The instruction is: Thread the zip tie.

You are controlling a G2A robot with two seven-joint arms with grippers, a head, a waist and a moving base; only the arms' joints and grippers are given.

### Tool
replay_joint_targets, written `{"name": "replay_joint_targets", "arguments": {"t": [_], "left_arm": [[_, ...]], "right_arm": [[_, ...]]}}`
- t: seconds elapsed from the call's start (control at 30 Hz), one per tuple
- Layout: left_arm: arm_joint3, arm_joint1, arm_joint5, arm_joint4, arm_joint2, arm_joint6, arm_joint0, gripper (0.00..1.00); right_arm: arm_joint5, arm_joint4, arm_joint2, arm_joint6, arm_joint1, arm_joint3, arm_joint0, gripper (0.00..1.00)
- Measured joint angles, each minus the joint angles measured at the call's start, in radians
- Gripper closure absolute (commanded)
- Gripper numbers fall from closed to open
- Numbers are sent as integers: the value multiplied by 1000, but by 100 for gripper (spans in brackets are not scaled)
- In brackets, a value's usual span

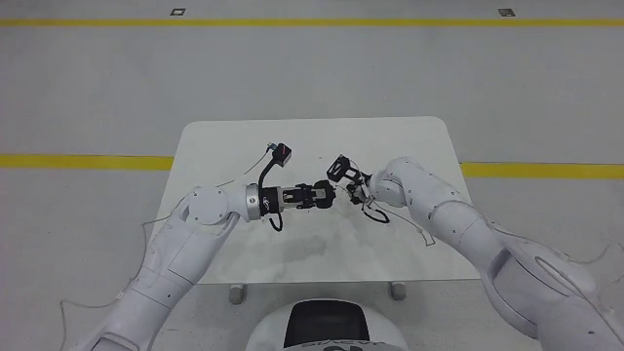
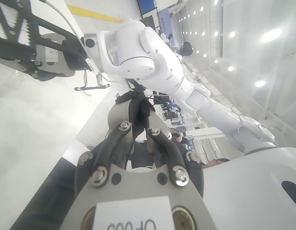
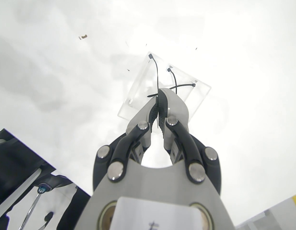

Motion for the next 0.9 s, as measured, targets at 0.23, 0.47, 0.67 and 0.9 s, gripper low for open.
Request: {"name": "replay_joint_targets", "arguments": {"t": [0.23,0.47,0.67,0.9], "left_arm": [[0,0,0,0,0,0,0,100],[0,0,0,0,0,0,0,100],[0,0,0,0,0,0,0,100],[0,0,0,0,0,0,0,100]], "right_arm": [[0,40,9,-21,110,-153,-25,100],[0,118,13,-70,200,-270,-51,100],[0,138,7,-73,211,-283,-49,100],[4,157,21,-98,213,-281,-62,100]]}}
